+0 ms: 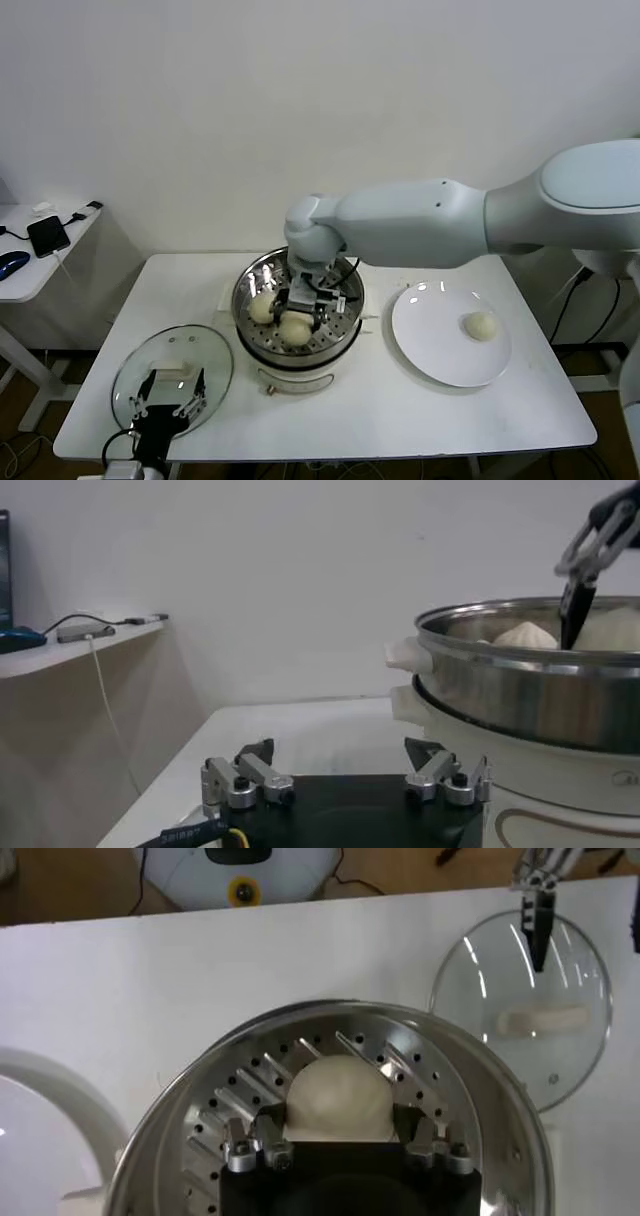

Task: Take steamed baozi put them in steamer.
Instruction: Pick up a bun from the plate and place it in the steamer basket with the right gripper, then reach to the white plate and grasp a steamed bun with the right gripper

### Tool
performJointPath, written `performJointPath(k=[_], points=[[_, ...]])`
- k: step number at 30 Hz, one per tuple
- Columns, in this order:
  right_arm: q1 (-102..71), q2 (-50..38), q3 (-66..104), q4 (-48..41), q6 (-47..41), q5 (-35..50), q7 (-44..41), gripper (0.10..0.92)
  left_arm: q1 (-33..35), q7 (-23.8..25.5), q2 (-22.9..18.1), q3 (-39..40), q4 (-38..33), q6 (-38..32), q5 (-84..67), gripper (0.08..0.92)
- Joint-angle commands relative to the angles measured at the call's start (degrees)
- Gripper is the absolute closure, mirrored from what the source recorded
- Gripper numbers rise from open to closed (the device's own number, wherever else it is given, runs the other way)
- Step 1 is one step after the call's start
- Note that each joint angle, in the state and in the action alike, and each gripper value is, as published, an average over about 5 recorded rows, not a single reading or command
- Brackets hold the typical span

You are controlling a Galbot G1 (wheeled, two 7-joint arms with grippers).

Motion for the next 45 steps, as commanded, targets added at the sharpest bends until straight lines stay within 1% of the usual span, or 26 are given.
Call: performJointPath(k=[1,5,8,11,14,18,21,24,28,31,36,40,45], points=[[-4.75,2.03,0.23,-1.88,1.79,-5.11,2.12,0.329,0.08,-0.05,-0.07,0.06,-0.08,-0.09,0.03,0.177],[-4.77,1.96,0.06,-2.18,2.26,-4.38,2.51,0.311,0.15,-0.07,-0.06,0.11,-0.17,-0.18,-0.01,0.177],[-3.97,1.71,0.04,-2.09,2.82,-2.76,2.44,0.265,0.19,-0.07,-0.05,0.15,-0.28,-0.21,-0.04,0.177],[-1.9,1.01,0.46,-2.04,4.0,-1.21,0.97,0.218,0.27,-0.06,-0.04,0.17,-0.44,-0.22,-0.06,0.177],[1.07,-0.26,0.94,-2.35,5.5,0.67,-1.76,0.205,0.33,-0.06,-0.06,0.24,-0.61,-0.24,-0.06,0.177],[5.8,-3.13,1.12,-4.23,6.34,6.33,-4.89,0.203,0.35,-0.03,-0.1,0.43,-0.81,-0.29,-0.03,0.177],[8.92,-6.73,0.84,-6.23,5.73,13.9,-5.79,0.202,0.33,-0.03,-0.1,0.6,-0.78,-0.4,0.03,0.177],[12.22,-12.96,-0.61,-6.8,1.42,20.45,-6.37,0.203,0.18,-0.02,-0.12,0.74,-0.75,-0.38,0.03,0.177],[15.37,-23.84,-5.59,-6.22,-10.48,25.43,-6.38,0.203,-0.2,0.17,-0.15,0.66,-1.31,0.05,-0.3,0.177],[14.86,-31.6,-9.23,-6.53,-17.27,25.44,-6.73,0.203,-0.56,0.29,-0.12,0.39,-1.44,0.38,-0.71,0.177],[7.96,-41.41,-9.78,-8.97,-22.34,21.1,-6.64,0.203,-1.06,0.39,-0.28,0.27,-0.77,1.09,-2.24,0.177],[-2.03,-45.4,-3.11,-12.2,-23.55,15.8,-6.82,0.203,-1.01,0.52,-0.55,0.28,-0.34,1.15,-2.23,0.177],[-14.72,-46.26,6.44,-17.38,-23.38,10.26,-6.96,0.203,-0.73,0.58,-0.52,-0.03,0.33,1.14,-2.0,0.177]])
